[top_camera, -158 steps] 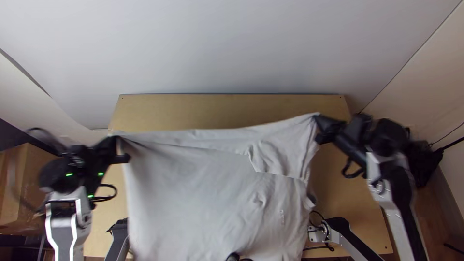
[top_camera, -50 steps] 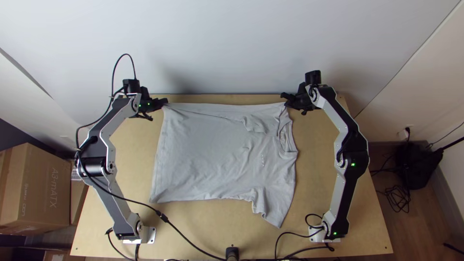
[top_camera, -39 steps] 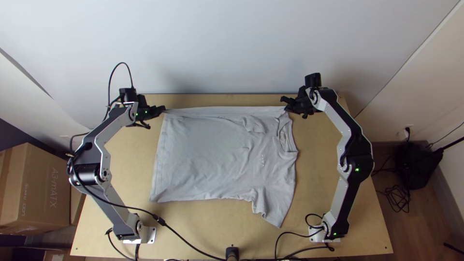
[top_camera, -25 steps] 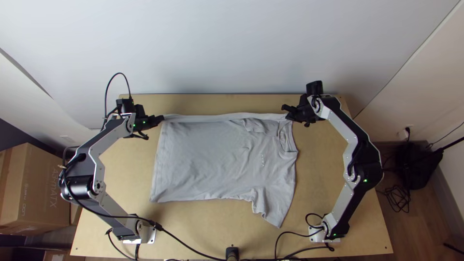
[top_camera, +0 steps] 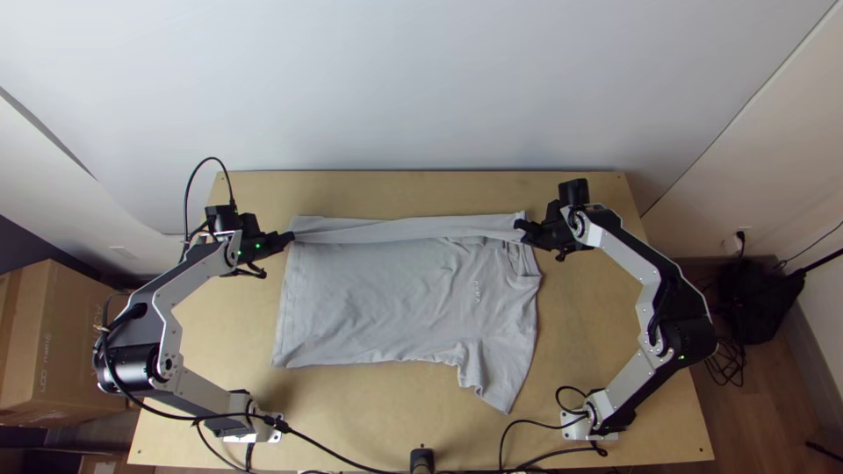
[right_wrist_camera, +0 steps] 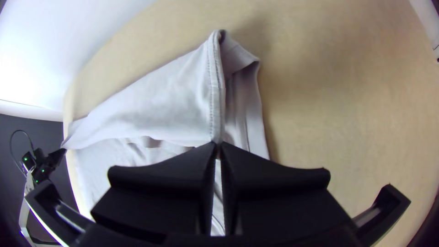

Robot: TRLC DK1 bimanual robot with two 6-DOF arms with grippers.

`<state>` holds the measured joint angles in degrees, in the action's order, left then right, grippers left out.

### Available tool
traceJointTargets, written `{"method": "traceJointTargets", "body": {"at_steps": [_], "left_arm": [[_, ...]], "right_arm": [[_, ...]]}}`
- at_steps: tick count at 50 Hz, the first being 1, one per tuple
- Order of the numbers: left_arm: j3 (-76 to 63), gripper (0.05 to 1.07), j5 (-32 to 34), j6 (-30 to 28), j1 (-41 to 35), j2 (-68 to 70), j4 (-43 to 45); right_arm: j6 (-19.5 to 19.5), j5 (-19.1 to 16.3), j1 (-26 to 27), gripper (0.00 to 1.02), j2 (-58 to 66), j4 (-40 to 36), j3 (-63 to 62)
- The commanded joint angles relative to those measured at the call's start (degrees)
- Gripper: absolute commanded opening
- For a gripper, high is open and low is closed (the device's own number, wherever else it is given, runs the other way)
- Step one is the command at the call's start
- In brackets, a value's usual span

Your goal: Fold the t-shirt

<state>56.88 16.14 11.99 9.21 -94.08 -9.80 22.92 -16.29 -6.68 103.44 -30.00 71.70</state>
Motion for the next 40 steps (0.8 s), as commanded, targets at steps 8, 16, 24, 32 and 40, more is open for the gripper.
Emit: {"method": "traceJointTargets", "body": {"at_steps": [8,16,24,32,40], "left_arm": [[-3.01,1.02,0.12,-0.65,-0.25,5.49,0.49],[-4.41,1.02,0.21,-1.18,1.33,11.55,-0.92],[-5.03,1.02,0.73,-3.11,1.69,19.99,-7.42],[-5.64,1.02,1.79,-3.81,0.19,28.78,-13.66],[-6.17,1.02,1.7,-1.79,-4.55,35.55,-16.48]], "right_arm": [[0.73,3.73,0.44,0.99,-8.96,0.99,-6.75],[2.48,3.64,0.26,0.99,-21.0,-1.64,-11.32],[3.1,3.46,-0.62,0.99,-29.52,-13.33,-12.81],[7.93,1.97,-1.14,0.99,-35.85,-20.89,-17.12],[9.25,0.21,-3.25,0.99,-39.54,-29.77,-22.83]]}}
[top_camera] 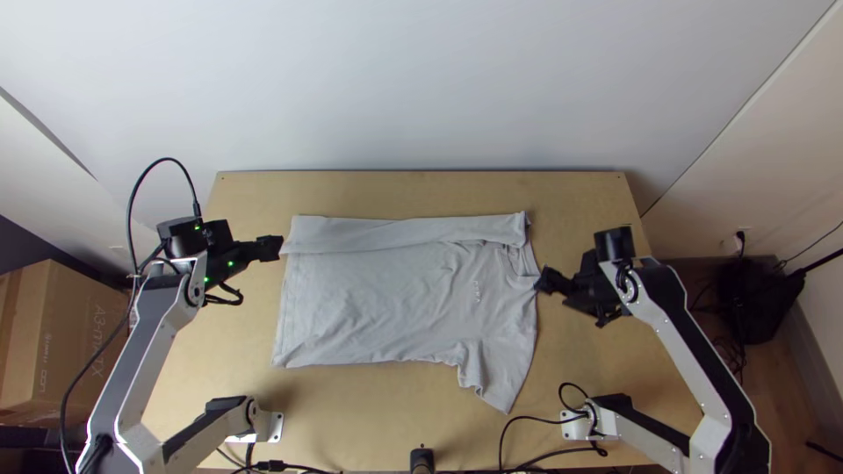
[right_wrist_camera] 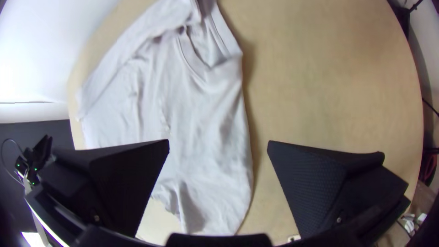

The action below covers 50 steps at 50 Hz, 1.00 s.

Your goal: Fold the t-shirt

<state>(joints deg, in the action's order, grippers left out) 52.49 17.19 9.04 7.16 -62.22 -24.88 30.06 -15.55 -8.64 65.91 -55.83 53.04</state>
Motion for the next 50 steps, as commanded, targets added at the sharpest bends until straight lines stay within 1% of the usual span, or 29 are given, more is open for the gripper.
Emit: {"method": "traceJointTargets", "body": {"at_steps": [1,6,10,14,19,25,26,28,30,38,46,50], "left_arm": [[-1.69,1.02,0.48,1.33,-3.03,4.21,-1.75],[-1.86,1.02,-0.58,3.62,-5.66,5.35,-2.27],[-2.3,1.02,-2.42,4.5,-8.04,5.79,-2.54],[-2.66,1.02,-4.36,4.59,-9.97,6.23,-2.54],[-2.74,1.02,-4.62,4.67,-10.32,6.76,-2.63],[-2.66,1.02,-4.71,4.67,-10.32,7.28,-3.07],[-2.57,1.02,-4.71,4.76,-10.32,7.37,-3.24],[-2.66,1.02,-4.71,4.76,-10.32,7.55,-3.33],[-2.66,1.02,-4.89,4.67,-10.32,7.64,-3.59],[-2.66,1.02,-5.24,4.59,-10.32,8.51,-4.21],[-2.39,1.02,-5.33,4.5,-10.32,8.87,-5.09],[-2.39,1.02,-5.33,4.15,-10.32,8.87,-5.26]], "right_arm": [[2.37,-0.53,-1.9,0.99,-2.28,-5.07,-4.96],[2.89,-0.53,-4.1,0.98,-3.33,-7.27,-8.91],[3.07,-0.44,-6.38,0.94,-3.86,-8.06,-11.64],[2.98,-0.53,-8.05,0.86,-3.86,-8.68,-13.92],[3.07,-0.53,-10.78,0.86,-3.33,-8.5,-15.24],[2.81,-0.53,-11.92,0.85,-0.87,-7.36,-16.21],[2.72,-0.44,-12.27,0.81,-0.43,-7.27,-16.21],[2.63,-0.44,-12.54,0.67,-0.17,-5.95,-16.39],[2.37,-0.44,-12.63,0.57,-0.17,-4.64,-16.74],[2.19,-0.53,-16.4,0.56,2.82,-3.32,-17.79],[2.1,-0.53,-17.46,0.55,6.34,-1.56,-17.62],[1.66,-1.06,-19.39,0.38,7.13,-0.59,-17.7]]}}
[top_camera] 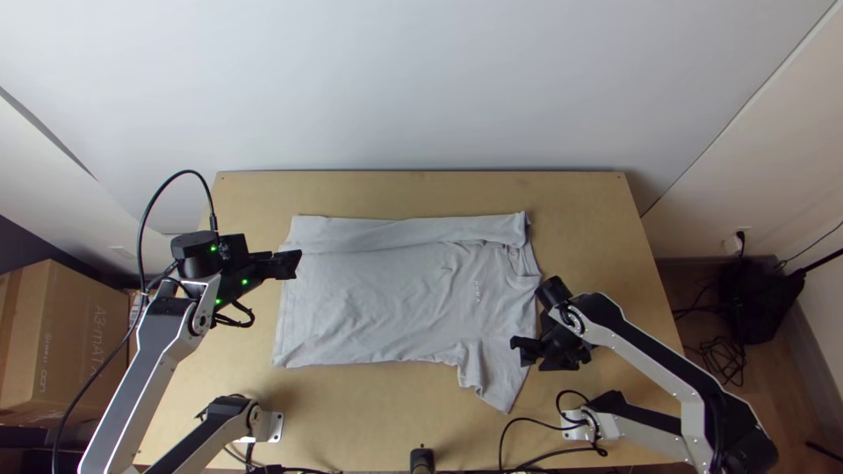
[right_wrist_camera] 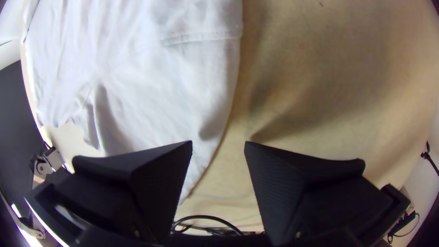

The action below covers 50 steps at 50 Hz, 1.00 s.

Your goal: Fold the t-shirt

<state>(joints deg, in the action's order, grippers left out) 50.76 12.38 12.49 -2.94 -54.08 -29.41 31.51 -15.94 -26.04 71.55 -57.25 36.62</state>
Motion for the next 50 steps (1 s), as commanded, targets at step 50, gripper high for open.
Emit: {"method": "traceJointTargets", "body": {"at_steps": [50], "left_arm": [[-9.98,1.02,-6.67,-65.05,9.8,2.23,-42.13]], "right_arm": [[0.49,-0.67,-5.77,0.02,-1.59,2.41,2.4]]}}
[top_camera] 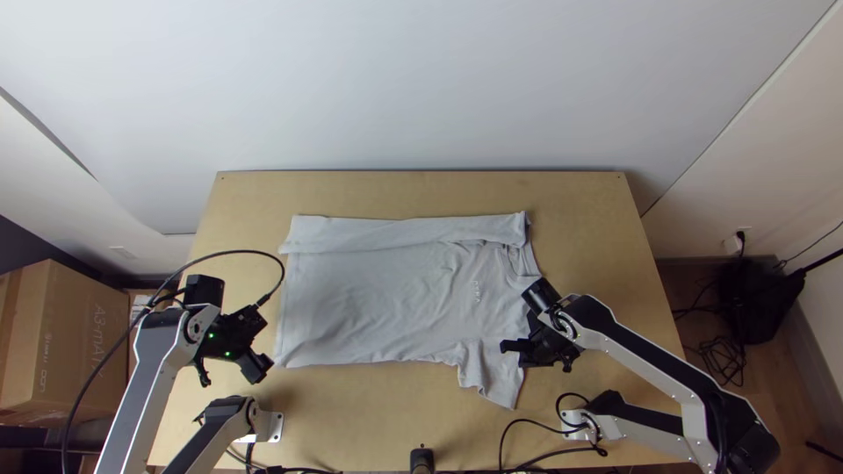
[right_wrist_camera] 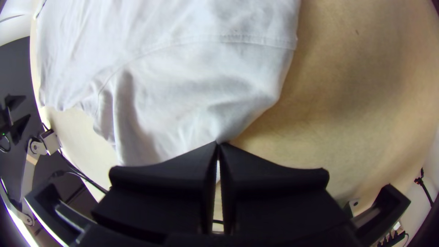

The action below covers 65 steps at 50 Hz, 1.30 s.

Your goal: Fold the t-shirt

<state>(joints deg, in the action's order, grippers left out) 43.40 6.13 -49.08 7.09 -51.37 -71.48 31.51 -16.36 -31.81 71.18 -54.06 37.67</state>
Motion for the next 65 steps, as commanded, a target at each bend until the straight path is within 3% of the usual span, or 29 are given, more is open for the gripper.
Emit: {"method": "traceJointTargets", "body": {"at_steps": [1,19,28,32,35,46,55,65], "left_arm": [[-2.97,1.02,-0.42,-3.65,-0.32,-0.57,0.03],[-7.71,0.99,-1.65,-2.34,-1.38,-6.46,6.88],[-8.86,0.56,-0.51,-2.25,-1.73,-8.48,9.08],[-8.86,0.26,2.22,-2.07,-1.99,-8.3,9.52],[-8.68,0.09,3.71,-1.55,-1.99,-8.39,9.78],[-8.5,0.08,6.35,-3.3,1.08,-7.86,10.49],[-7.27,0.08,6.44,-6.29,5.74,-8.04,10.75],[-3.58,0.08,8.11,-6.73,8.02,-8.65,10.22]], "right_arm": [[0.49,-0.25,0.0,0.02,-1.3,-0.87,1.44],[1.01,-0.25,0.26,0.02,-2.36,-1.13,2.32],[1.1,-0.25,0.44,0.02,-2.71,-1.22,2.5],[1.01,-0.25,1.23,0.02,-2.71,-1.22,2.5],[0.92,-0.25,2.02,0.02,-2.8,-1.22,2.5],[-2.33,0.01,8.96,0.02,-2.62,-1.31,2.14],[-8.13,0.98,17.75,0.02,-1.74,-2.63,2.85],[-9.01,2.21,18.01,0.02,-3.33,-4.56,6.63]]}}
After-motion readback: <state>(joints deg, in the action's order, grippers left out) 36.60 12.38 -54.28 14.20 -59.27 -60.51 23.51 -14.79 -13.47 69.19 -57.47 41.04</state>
